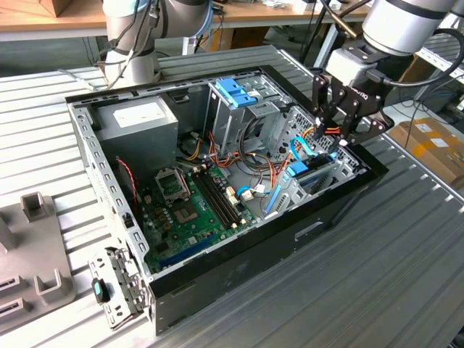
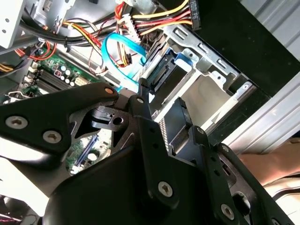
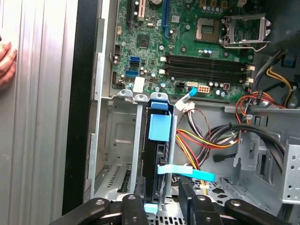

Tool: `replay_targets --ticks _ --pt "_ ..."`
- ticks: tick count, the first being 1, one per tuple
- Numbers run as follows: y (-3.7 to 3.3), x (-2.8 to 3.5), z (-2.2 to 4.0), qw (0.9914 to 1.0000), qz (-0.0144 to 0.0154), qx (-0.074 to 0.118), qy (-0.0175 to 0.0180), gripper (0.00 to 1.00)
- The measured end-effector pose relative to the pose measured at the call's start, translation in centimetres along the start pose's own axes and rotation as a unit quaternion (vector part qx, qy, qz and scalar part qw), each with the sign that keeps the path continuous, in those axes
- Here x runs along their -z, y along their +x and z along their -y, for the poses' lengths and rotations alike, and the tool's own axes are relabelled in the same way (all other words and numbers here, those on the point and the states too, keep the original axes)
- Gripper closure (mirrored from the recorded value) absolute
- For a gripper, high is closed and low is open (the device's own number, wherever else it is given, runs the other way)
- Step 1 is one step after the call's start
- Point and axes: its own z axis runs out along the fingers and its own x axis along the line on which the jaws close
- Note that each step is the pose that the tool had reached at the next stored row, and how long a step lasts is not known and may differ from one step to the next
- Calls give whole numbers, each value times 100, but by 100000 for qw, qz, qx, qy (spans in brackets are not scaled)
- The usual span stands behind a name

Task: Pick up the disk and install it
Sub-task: 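Insert the first disk wire, then insert the second disk wire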

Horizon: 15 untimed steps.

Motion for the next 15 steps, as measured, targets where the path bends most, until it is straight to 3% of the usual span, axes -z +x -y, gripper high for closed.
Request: replay_targets --ticks 15 --pt "-16 -1 14 100000 1 -249 1 58"
